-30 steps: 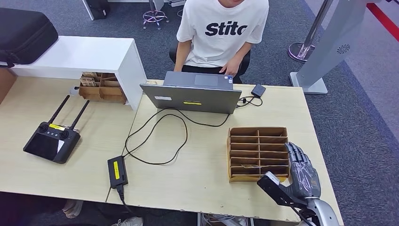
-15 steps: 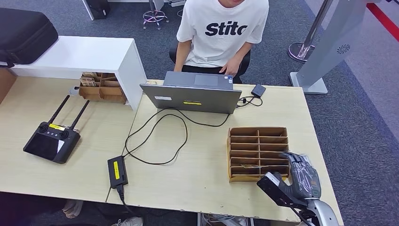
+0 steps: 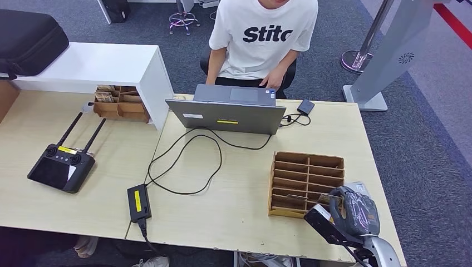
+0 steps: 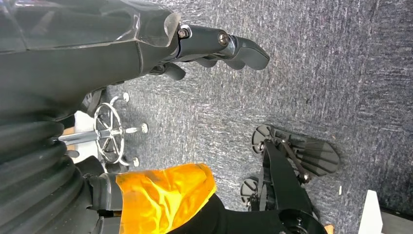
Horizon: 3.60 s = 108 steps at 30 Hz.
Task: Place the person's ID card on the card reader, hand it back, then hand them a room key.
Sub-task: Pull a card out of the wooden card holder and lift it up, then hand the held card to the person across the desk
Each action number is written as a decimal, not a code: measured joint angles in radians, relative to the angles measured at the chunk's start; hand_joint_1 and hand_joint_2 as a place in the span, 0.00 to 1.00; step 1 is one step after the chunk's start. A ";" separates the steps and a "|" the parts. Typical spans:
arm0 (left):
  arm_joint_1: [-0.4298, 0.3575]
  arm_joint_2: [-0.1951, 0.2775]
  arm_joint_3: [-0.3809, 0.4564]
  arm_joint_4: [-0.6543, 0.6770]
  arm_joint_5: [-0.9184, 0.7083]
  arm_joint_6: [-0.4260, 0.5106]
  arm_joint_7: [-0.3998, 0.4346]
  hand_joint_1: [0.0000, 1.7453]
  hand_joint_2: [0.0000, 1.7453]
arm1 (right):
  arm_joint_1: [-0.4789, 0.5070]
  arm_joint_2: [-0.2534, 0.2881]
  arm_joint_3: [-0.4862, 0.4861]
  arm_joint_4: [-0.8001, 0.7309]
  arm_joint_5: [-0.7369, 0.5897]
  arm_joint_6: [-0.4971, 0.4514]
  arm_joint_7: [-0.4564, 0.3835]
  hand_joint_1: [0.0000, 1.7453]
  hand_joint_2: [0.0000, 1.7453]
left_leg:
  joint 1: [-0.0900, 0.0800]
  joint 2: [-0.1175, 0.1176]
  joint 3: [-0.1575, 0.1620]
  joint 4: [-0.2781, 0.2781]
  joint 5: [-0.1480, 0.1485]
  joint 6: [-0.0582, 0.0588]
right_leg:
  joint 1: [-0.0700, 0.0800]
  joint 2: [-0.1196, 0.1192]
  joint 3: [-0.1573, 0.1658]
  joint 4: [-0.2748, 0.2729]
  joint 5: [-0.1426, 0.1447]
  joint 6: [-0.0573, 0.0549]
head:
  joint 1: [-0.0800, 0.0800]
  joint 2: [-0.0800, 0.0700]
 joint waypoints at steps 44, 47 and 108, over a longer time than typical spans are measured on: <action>0.000 -0.002 0.000 0.000 0.000 0.006 0.000 0.00 1.00 | 0.010 0.055 0.002 -0.394 -0.064 -0.055 -0.054 1.00 1.00 | 0.000 0.000 0.000 0.000 0.000 0.000 | 0.000 0.000 0.000 0.000 0.000 0.000 | 0.000 0.000; 0.000 -0.002 0.000 0.000 0.000 0.006 0.000 0.00 1.00 | 0.011 0.055 0.002 -0.403 -0.065 -0.054 -0.055 1.00 1.00 | 0.000 0.000 0.000 0.000 0.000 0.000 | 0.000 0.000 0.000 0.000 0.000 0.000 | 0.000 0.000; -0.008 0.021 -0.134 -0.001 0.000 -0.028 0.018 0.00 1.00 | -0.609 0.004 0.026 0.108 0.025 0.069 0.058 1.00 1.00 | 0.000 0.000 0.000 0.000 0.001 0.000 | 0.000 0.001 0.000 0.001 0.001 0.000 | 0.000 0.000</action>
